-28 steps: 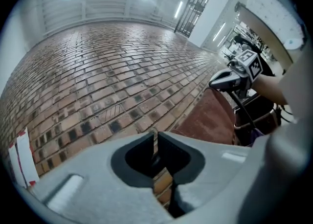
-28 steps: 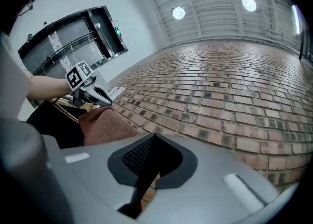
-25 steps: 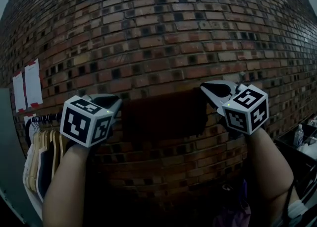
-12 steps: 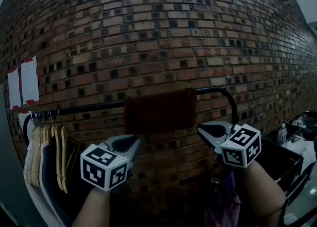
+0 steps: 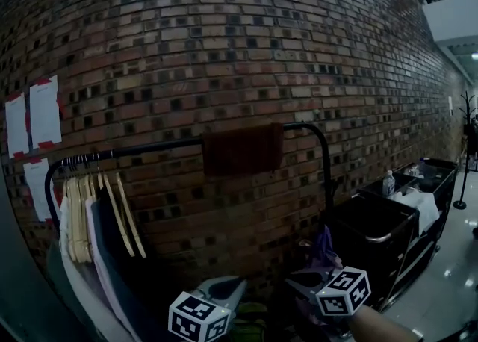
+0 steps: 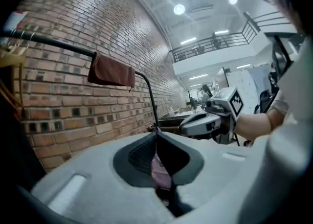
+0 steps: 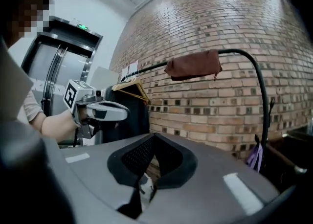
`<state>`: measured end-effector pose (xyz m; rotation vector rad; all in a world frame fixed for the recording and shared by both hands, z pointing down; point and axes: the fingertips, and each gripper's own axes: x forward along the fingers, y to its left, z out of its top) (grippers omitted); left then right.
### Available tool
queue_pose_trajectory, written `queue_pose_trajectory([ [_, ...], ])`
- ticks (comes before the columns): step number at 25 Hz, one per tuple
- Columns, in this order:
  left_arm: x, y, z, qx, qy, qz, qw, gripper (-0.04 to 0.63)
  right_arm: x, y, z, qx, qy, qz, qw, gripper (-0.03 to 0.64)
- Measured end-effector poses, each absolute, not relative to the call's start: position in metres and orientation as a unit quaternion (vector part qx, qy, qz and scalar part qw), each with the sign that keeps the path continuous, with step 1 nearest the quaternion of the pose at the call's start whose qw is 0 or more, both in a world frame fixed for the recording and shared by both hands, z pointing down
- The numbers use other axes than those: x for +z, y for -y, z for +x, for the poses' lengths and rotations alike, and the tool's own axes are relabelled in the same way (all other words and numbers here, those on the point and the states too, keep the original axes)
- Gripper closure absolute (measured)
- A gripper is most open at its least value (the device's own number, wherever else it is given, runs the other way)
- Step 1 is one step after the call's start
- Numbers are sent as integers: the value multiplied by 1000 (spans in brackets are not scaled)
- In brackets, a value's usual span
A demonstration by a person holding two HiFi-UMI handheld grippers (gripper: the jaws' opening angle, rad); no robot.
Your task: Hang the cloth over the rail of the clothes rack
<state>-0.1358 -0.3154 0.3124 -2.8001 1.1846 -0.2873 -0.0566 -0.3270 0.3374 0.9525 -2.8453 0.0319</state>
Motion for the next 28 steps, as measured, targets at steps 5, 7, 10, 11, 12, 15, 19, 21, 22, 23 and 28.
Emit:
queue_pose_trajectory([
  [5,350,249,-125,-77,-358,-930,3,592,374,249,-67,68,949,301,63,617],
  [7,368,220,-115,-80,-347,-934,-12,592,382,223,-63,69,949,301,67,617],
  [10,390,166,-98,-82,-341,-936,-35,592,401,182,-55,67,950,294,81,617],
  [11,397,147,-92,-81,-340,-936,-43,592,410,166,-52,69,951,290,85,617],
  [12,404,128,-85,-81,-340,-936,-51,592,418,149,-47,72,951,286,88,617],
  [15,424,68,-65,-79,-339,-935,-75,592,440,86,-28,93,952,276,98,617],
  [19,452,-10,-40,-78,-336,-933,-107,592,465,-14,-2,116,953,259,102,617],
  [21,463,-47,-30,-80,-336,-931,-119,592,469,-56,6,121,956,249,101,617],
  [22,468,-65,-26,-82,-338,-929,-124,592,472,-76,8,126,956,244,101,617],
  [23,471,-81,-24,-84,-340,-928,-127,592,474,-94,9,131,957,238,101,617],
  [28,463,-136,-21,-88,-348,-925,-125,592,466,-145,13,129,962,220,97,617],
])
